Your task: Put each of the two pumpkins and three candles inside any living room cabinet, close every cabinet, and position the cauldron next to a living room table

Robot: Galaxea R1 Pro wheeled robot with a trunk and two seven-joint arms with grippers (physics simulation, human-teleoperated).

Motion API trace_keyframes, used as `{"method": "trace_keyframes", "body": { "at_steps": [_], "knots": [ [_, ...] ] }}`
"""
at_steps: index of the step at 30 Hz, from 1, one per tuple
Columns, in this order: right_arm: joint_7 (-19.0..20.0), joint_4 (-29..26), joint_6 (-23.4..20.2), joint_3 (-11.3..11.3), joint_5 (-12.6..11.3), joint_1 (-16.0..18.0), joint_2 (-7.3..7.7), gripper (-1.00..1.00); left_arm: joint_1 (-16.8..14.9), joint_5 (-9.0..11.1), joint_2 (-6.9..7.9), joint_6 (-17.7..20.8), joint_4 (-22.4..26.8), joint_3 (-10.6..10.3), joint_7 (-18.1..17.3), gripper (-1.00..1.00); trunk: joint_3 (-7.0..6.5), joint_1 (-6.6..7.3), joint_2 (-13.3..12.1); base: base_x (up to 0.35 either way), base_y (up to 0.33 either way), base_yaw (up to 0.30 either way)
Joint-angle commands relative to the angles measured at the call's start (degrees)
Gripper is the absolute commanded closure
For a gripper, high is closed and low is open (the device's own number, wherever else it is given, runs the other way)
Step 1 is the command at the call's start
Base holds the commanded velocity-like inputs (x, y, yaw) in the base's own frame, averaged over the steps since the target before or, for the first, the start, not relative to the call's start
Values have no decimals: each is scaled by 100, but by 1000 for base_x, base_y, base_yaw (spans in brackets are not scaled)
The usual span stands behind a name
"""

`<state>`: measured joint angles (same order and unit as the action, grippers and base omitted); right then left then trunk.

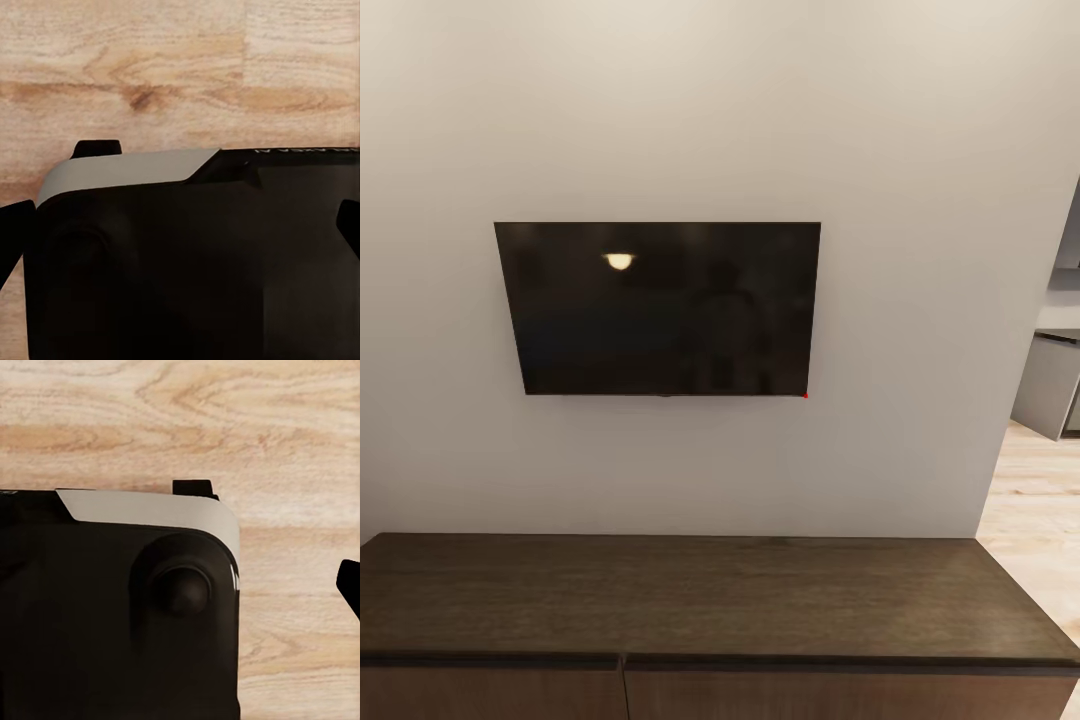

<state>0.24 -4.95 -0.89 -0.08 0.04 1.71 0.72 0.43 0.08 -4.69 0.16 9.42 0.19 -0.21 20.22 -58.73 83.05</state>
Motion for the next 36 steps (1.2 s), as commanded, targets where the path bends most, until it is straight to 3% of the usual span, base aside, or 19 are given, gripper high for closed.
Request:
{"method": "trace_keyframes", "body": {
  "at_steps": [1,7,19,31,36],
  "knots": [
    [3,-6,-8,-1,2,3,1,-100,6,1,-4,2,-158,3,-1,-100,5,0,3,0,0,0],
    [2,-8,-8,-9,4,3,13,-100,5,-5,-6,3,-432,-5,-2,-100,5,0,3,0,0,0],
    [2,-30,-7,-16,-11,-1,-1,-100,5,1,-5,-23,-446,0,-11,-100,5,0,3,0,0,0],
    [-4,-27,-7,-24,-13,2,-2,-100,2,8,-4,-25,-383,-2,12,-100,221,-264,484,0,0,0],
    [-6,-47,-7,-27,-13,-2,-2,-100,1,185,-4,-25,-131,-5,53,-100,310,-373,685,0,0,0]
  ]
}}
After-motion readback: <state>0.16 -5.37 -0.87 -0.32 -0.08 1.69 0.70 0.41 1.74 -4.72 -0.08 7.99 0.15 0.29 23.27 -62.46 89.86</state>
